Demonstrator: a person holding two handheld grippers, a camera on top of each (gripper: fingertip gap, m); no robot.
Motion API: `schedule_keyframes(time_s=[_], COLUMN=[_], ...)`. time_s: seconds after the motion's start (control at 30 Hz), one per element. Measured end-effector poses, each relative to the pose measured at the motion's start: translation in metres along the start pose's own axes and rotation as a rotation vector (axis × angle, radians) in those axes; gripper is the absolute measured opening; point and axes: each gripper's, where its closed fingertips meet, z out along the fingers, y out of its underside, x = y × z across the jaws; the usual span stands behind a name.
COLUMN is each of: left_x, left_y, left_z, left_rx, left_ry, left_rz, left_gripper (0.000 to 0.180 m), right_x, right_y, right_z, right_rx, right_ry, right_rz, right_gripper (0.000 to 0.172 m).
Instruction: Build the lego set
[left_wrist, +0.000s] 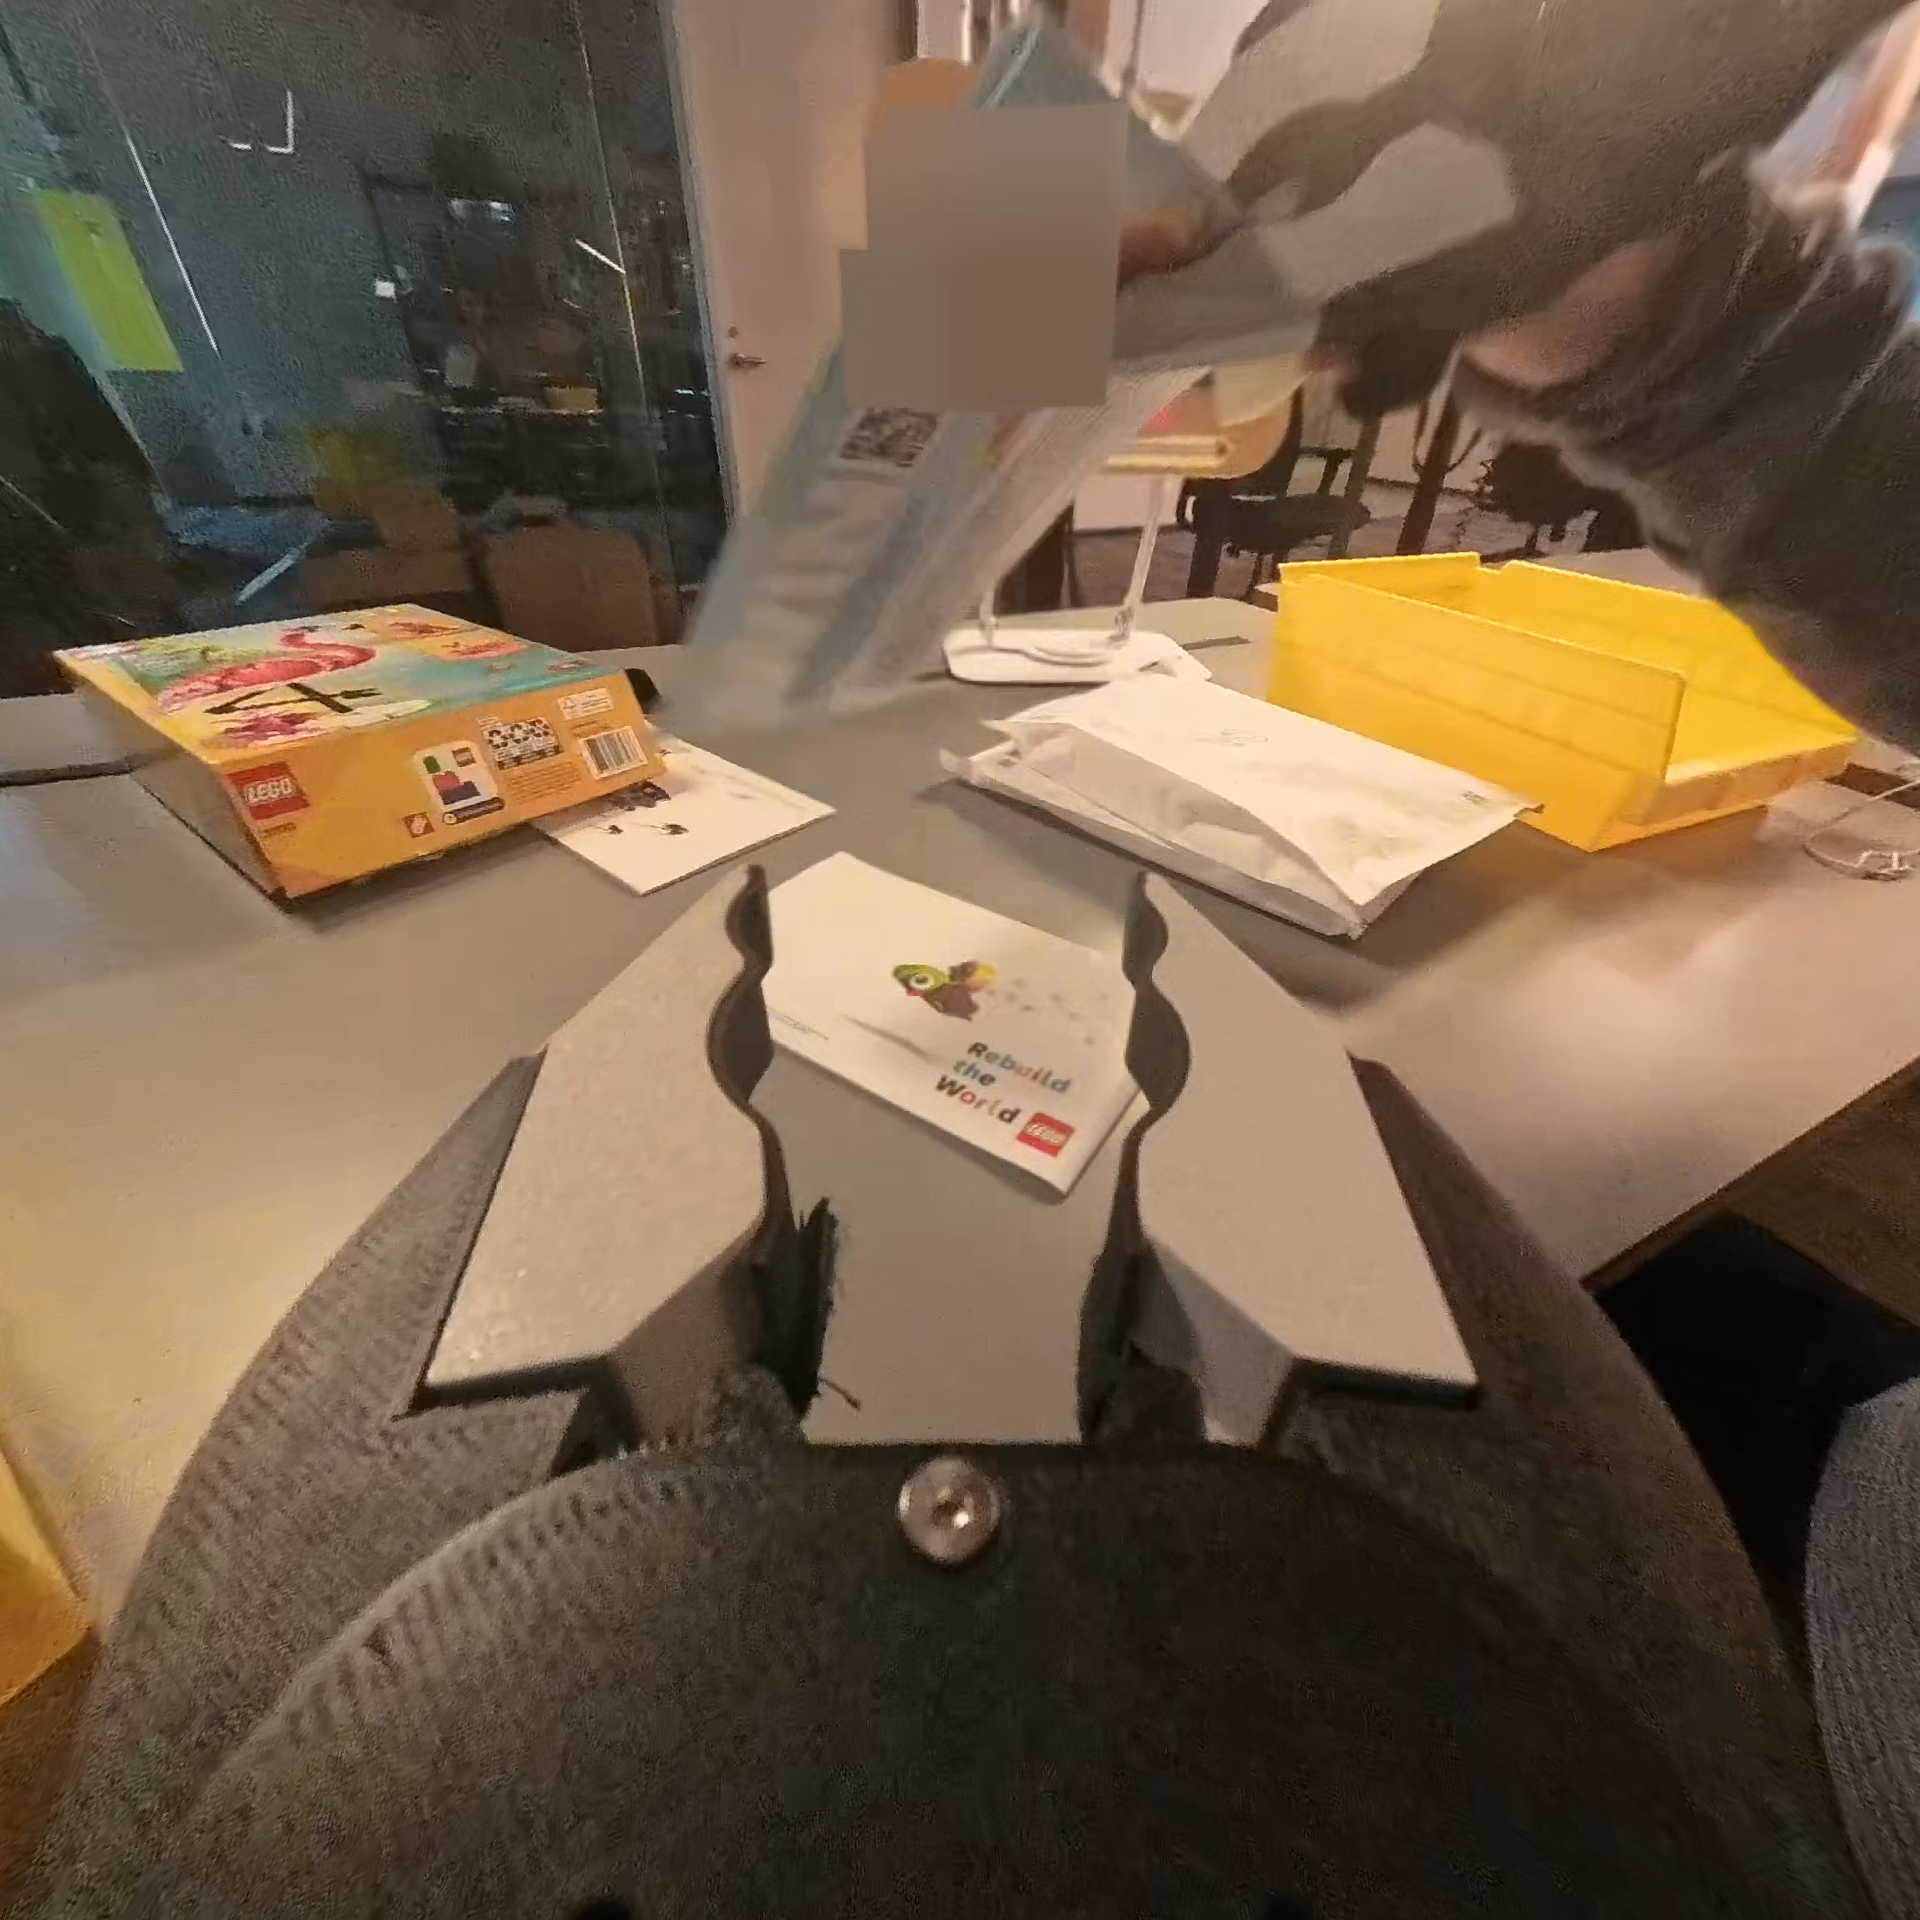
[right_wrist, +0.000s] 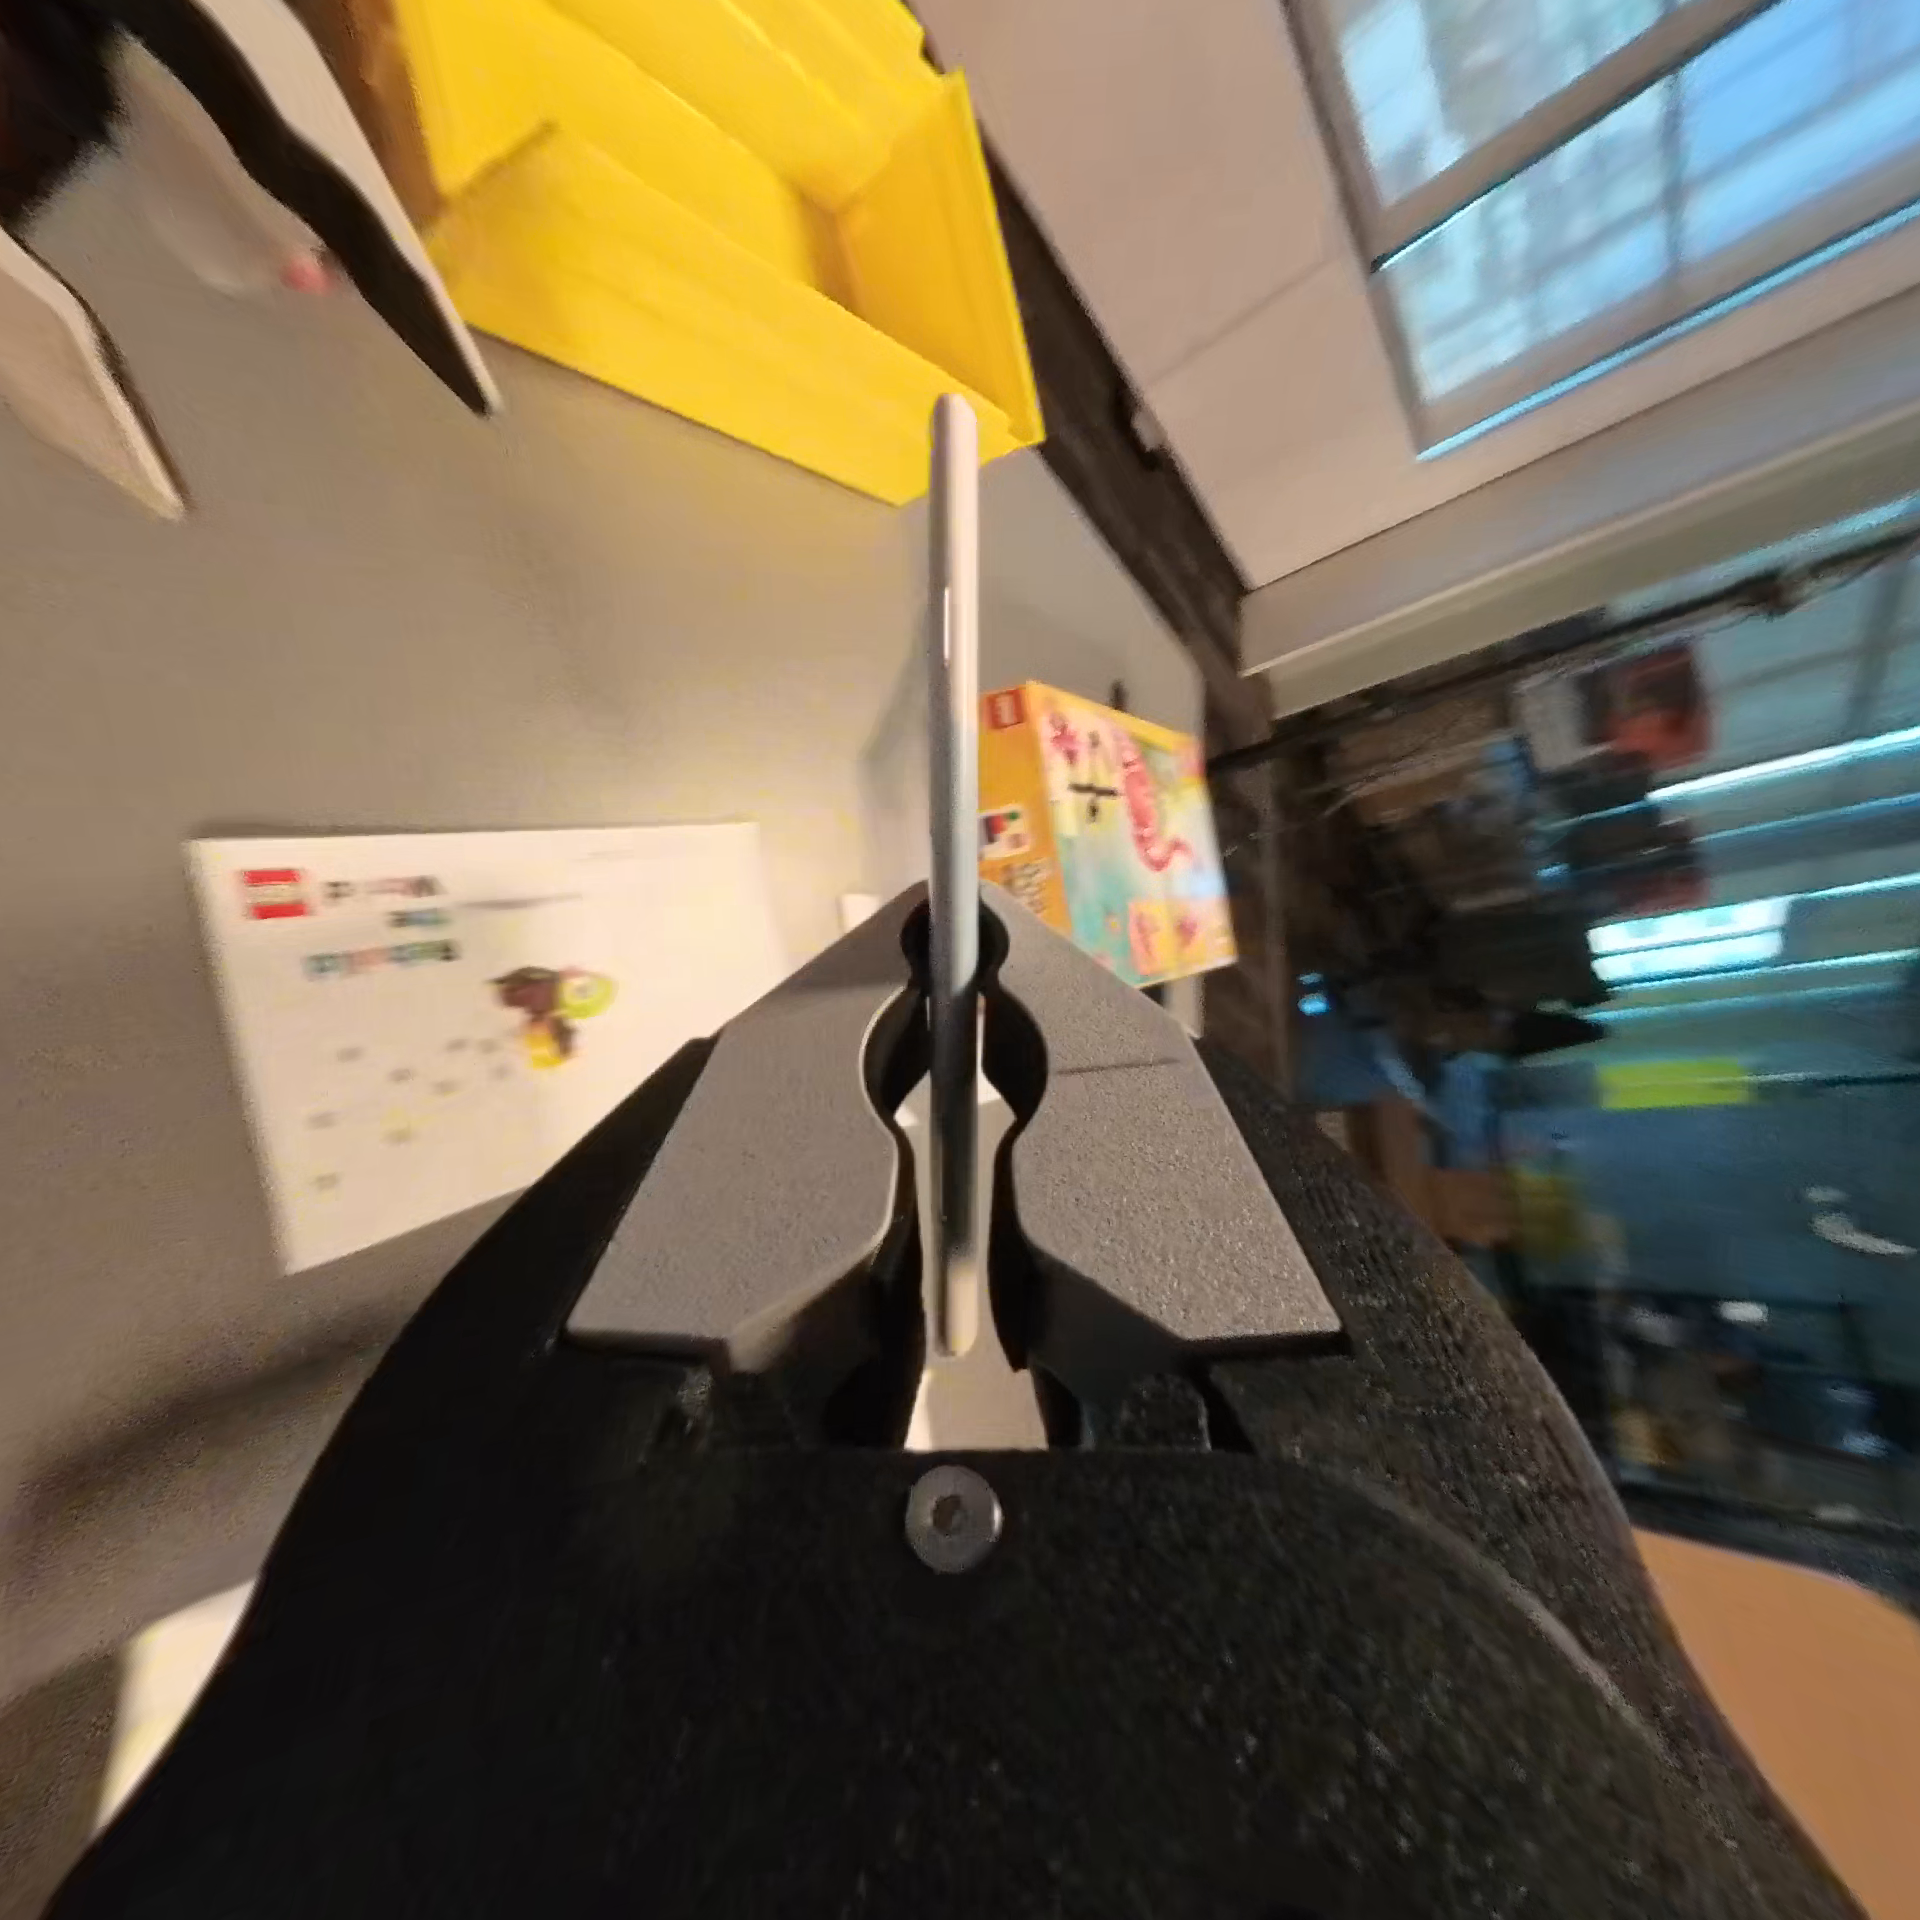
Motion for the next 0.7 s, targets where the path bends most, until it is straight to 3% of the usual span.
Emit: schedule_keyframes(time_s=[0.07, 0.23, 0.3, 0.47, 0.57, 0.7], left_x=[-0.003, -0.006, -0.005, -0.002, 0.001, 0.004], left_y=[0.002, 0.015, 0.021, 0.037, 0.042, 0.046], left_z=[-0.002, -0.004, -0.003, 0.004, 0.010, 0.017], left_rx=[0.011, -0.024, -0.045, -0.102, -0.126, -0.149], left_ry=[-0.005, -0.012, -0.008, -0.001, 0.011, 0.025], left_rz=[-0.022, -0.043, -0.040, -0.025, -0.019, -0.004], left_gripper=[0.067, 0.065, 0.064, 0.063, 0.064, 0.065], right_x=[-0.020, -0.118, -0.142, -0.153, -0.169, -0.178], right_y=[0.011, 0.063, 0.063, 0.053, 0.057, 0.061], right_z=[0.022, 0.067, 0.069, 0.059, 0.052, 0.043], right_rx=[-0.004, -0.089, -0.063, 0.019, 0.020, -0.051], right_ry=[0.034, -0.134, -0.184, -0.192, -0.295, -0.455], right_rz=[-0.118, -0.228, -0.208, -0.212, -0.178, 0.043], right_gripper=[0.001, 0.000, 0.001, 0.000, 0.002, 0.074])
